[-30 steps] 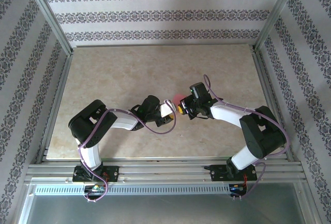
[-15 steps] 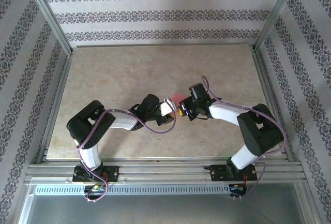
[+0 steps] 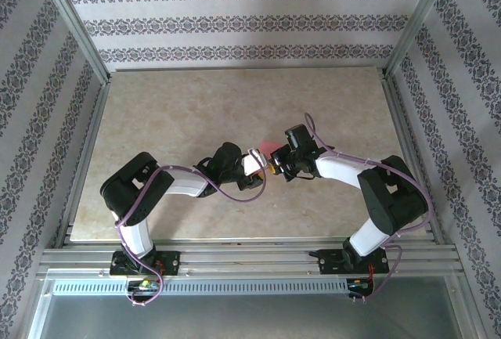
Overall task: Fold a paper plane with a square sheet of paper (pick it up from the middle)
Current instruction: Fold the wing for the fifth time at the center of the table.
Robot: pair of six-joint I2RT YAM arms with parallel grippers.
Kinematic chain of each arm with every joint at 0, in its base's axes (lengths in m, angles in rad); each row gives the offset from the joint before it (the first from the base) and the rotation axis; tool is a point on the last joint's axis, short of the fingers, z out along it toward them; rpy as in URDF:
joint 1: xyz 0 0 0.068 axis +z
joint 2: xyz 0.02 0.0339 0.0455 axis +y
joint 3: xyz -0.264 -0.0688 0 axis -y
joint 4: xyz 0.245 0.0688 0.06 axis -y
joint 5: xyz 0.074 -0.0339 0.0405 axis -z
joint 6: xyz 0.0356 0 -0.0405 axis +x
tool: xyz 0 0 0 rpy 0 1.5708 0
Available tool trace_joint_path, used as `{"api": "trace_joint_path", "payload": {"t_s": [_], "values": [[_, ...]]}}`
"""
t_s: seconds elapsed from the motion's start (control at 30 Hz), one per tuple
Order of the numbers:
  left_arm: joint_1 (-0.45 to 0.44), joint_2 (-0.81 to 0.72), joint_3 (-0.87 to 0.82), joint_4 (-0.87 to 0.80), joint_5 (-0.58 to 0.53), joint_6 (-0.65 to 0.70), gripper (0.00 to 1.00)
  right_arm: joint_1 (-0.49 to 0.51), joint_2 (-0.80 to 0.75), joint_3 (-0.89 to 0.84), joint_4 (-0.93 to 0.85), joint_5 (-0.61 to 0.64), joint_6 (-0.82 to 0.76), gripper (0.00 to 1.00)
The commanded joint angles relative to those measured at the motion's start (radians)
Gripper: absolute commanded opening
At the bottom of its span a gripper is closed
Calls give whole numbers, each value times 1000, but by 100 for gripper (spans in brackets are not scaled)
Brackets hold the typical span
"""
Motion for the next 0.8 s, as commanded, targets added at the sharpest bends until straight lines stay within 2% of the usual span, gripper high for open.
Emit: {"api": "trace_joint_path", "payload": {"t_s": [0.0, 0.27, 0.4, 0.53, 0.77], "values": [[-6, -56, 3, 4, 13, -41, 53, 8, 12, 16, -8, 22, -14, 2], [-7, -146, 6, -162, -37, -135, 57, 42, 10, 12, 17, 101, 39, 2], [-15, -161, 39, -270, -44, -183, 59, 52, 15, 17, 33, 102, 79, 2], [-22, -163, 39, -292, -71, -196, 59, 52, 18, 30, 31, 96, 101, 2], [-28, -93, 77, -306, -176, -175, 50, 49, 26, 34, 34, 64, 120, 2]]}}
